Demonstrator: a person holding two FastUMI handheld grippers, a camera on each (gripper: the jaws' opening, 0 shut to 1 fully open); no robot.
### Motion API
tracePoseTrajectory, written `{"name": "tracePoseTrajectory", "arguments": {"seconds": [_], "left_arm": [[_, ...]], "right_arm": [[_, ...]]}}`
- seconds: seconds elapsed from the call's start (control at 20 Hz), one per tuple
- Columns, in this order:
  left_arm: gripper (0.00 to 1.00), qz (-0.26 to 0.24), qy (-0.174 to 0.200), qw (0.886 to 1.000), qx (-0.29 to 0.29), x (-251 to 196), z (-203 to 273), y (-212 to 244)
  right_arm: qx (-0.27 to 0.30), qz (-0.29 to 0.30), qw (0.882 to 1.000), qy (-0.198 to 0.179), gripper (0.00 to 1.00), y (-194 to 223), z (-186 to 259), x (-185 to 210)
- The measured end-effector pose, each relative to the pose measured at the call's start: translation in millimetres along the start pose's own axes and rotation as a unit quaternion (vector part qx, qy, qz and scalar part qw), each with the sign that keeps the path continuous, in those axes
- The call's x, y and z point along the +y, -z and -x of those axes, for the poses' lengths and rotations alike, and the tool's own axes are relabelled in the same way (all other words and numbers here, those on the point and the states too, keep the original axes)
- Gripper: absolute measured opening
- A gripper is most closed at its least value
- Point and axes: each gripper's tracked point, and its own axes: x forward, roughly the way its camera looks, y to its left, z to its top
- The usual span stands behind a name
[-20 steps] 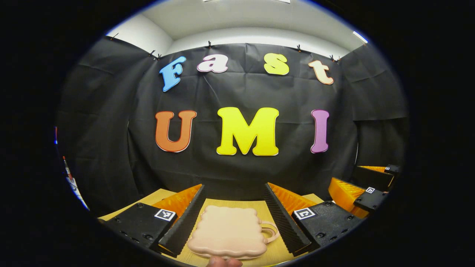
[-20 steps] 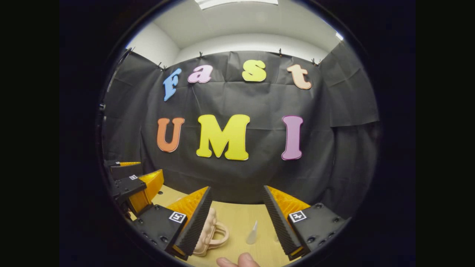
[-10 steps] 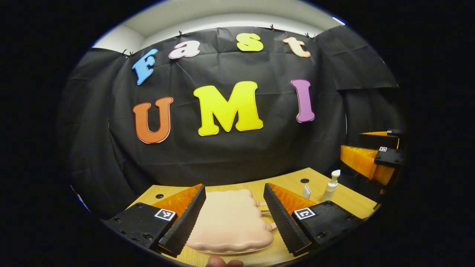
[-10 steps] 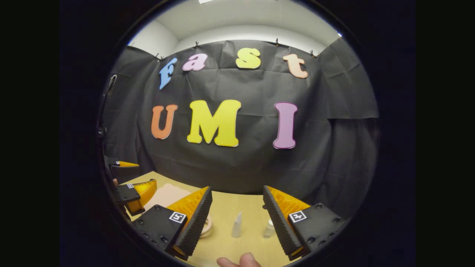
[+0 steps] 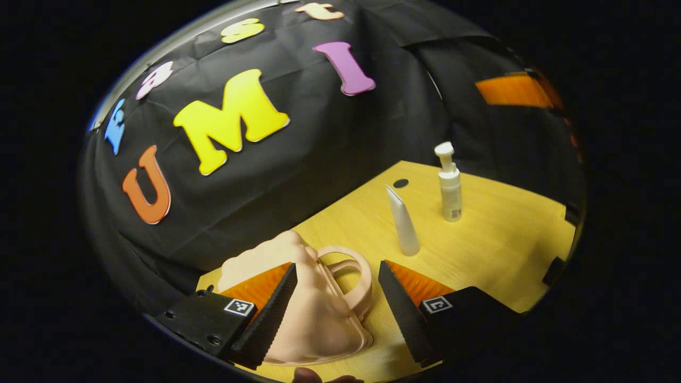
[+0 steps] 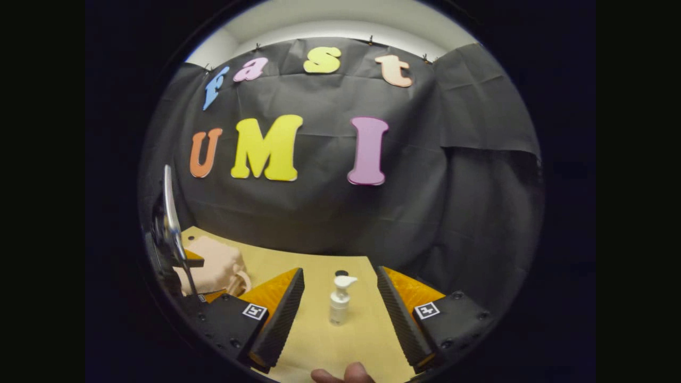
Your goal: First open the suitcase, pack the skin care products into it, and then close the suitcase.
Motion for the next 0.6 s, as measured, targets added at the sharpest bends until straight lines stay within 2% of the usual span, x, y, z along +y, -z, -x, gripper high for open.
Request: {"name": "tracePoseTrajectory", "arguments": {"seconds": [0.1, 0.25, 0.6], "left_arm": [[0.98, -0.064, -0.006, 0.998, 0.028, -14.4, -14.8, 15.3], [0.98, -0.153, -0.023, 0.985, 0.073, -11.6, -36.8, 31.3], [0.94, -0.218, -0.046, 0.966, 0.131, -5.2, -58.4, 51.9]], "right_arm": [[0.012, -0.011, 1.000, 0.024, 0.82, 11.2, 2.9, -25.2], [0.019, -0.020, 0.998, 0.047, 0.82, 23.7, 5.4, -50.1], [0.032, -0.031, 0.997, 0.064, 0.82, 43.1, 7.8, -68.7]]}}
